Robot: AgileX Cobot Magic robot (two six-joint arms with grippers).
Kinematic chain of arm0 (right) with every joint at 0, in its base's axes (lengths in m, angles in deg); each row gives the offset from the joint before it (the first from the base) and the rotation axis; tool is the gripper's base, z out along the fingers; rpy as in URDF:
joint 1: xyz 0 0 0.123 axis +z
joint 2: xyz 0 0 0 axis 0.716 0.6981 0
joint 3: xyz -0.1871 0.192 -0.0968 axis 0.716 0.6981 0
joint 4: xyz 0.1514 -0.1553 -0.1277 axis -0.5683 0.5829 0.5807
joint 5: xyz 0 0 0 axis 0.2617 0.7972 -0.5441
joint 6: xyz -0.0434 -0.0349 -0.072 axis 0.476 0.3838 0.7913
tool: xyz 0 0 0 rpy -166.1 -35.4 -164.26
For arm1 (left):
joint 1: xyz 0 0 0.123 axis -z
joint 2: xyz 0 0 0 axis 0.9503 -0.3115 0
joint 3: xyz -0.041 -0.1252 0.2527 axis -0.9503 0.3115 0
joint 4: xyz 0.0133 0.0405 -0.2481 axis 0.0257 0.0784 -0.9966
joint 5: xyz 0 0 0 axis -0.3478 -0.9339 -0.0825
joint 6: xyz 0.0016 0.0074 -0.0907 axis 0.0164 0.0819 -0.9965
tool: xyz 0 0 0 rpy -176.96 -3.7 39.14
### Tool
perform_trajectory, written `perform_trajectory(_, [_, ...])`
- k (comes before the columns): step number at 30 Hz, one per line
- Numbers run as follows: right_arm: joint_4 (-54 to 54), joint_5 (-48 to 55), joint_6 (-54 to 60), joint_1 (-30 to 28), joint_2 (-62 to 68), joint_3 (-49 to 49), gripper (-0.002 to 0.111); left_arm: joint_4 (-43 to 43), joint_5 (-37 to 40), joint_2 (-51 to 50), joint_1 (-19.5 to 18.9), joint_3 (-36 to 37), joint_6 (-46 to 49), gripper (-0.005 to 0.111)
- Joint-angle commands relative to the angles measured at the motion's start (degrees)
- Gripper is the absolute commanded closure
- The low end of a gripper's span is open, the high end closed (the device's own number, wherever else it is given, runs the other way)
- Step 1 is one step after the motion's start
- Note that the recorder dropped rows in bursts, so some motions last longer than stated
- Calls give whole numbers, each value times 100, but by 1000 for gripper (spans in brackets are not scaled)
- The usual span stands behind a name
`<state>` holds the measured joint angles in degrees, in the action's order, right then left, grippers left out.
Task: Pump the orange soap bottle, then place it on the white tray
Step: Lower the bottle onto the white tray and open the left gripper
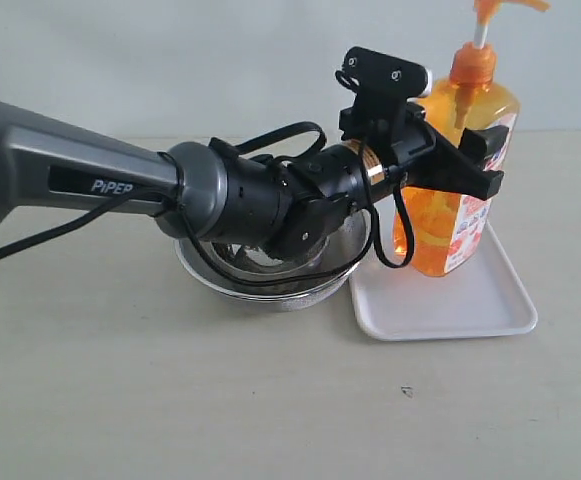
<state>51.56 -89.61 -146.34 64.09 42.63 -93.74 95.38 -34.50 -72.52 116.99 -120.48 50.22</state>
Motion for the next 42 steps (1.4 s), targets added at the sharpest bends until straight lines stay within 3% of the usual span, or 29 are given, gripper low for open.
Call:
perform_trajectory(1, [-36, -1, 11, -13, -41, 28, 107, -571, -567, -27, 12, -108, 388, 102])
perform_trajectory(17, [-36, -1, 11, -13, -41, 28, 107, -982, -388, -157, 12, -97, 581, 100])
perform_trajectory(20, [-36, -1, 11, -13, -41, 28, 107, -982, -436, -171, 12, -97, 581, 80])
perform_trajectory(21, [-36, -1, 11, -13, -41, 28, 107, -982, -512, -171, 12, -97, 581, 63])
perform_trajectory(25, [-36, -116, 11, -13, -41, 28, 107, -982, -704, -171, 12, -97, 581, 20])
perform_trajectory(26, [-36, -144, 11, -13, -41, 28, 107, -982, -704, -171, 12, -97, 581, 16])
perform_trajectory(29, [-36, -144, 11, -13, -41, 28, 107, -982, -716, -171, 12, -97, 581, 10])
perform_trajectory(42, [-36, -144, 11, -13, -41, 28, 107, -953, -690, -171, 12, -97, 581, 9])
